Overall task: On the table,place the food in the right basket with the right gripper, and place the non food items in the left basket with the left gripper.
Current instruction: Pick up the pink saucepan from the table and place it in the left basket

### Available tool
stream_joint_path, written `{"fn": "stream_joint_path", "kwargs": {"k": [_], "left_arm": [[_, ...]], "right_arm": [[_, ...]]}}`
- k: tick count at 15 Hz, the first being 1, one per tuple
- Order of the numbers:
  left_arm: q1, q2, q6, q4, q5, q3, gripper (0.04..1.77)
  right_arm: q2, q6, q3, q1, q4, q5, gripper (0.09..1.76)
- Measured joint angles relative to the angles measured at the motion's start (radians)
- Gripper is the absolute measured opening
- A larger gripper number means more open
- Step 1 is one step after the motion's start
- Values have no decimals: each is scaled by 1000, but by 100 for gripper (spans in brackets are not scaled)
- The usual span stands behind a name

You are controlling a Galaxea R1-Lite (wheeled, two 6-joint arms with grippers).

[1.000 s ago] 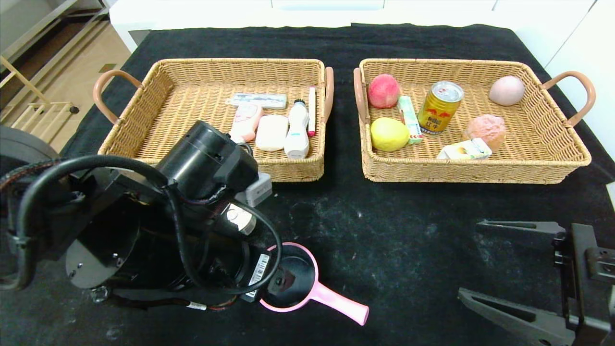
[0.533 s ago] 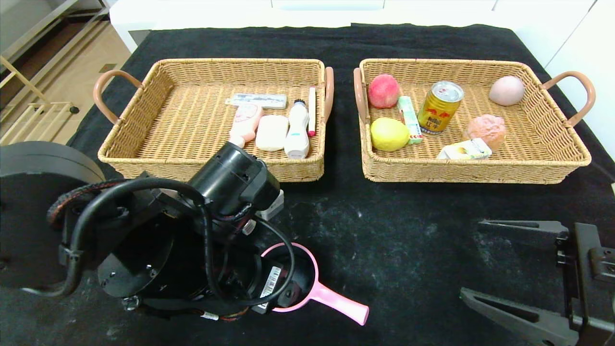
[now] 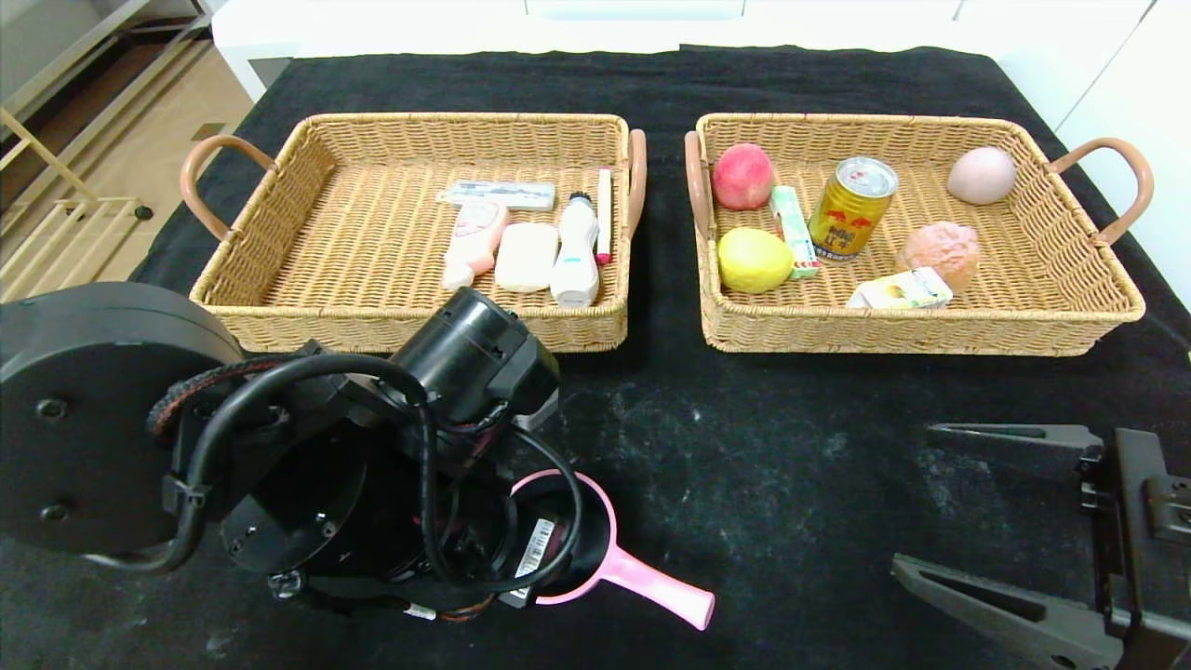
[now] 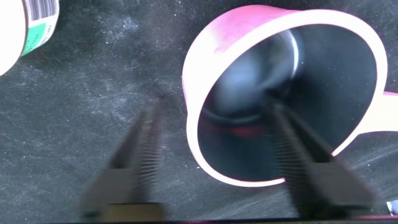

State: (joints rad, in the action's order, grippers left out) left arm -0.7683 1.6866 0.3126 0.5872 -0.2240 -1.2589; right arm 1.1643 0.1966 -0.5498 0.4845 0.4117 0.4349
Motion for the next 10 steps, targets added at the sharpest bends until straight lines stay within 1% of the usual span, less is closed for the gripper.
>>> {"fn": "stream_joint_path", "kwargs": {"k": [3, 4, 5, 6, 10], "left_arm": [[0, 3, 0, 0, 0, 0, 82], [0, 4, 0, 0, 1, 0, 69], [0, 5, -5, -2, 3, 0, 11], [0, 6, 0, 0, 1, 0, 17], [0, 11, 0, 0, 1, -1, 16]], "right_arm": [[0, 1, 3, 1, 0, 1, 171], [1, 1, 4, 2, 0, 1, 171], [2, 1, 5, 4, 0, 1, 171], [2, 1, 5, 5, 0, 1, 171], [3, 1, 4, 6, 0, 1, 171]]}}
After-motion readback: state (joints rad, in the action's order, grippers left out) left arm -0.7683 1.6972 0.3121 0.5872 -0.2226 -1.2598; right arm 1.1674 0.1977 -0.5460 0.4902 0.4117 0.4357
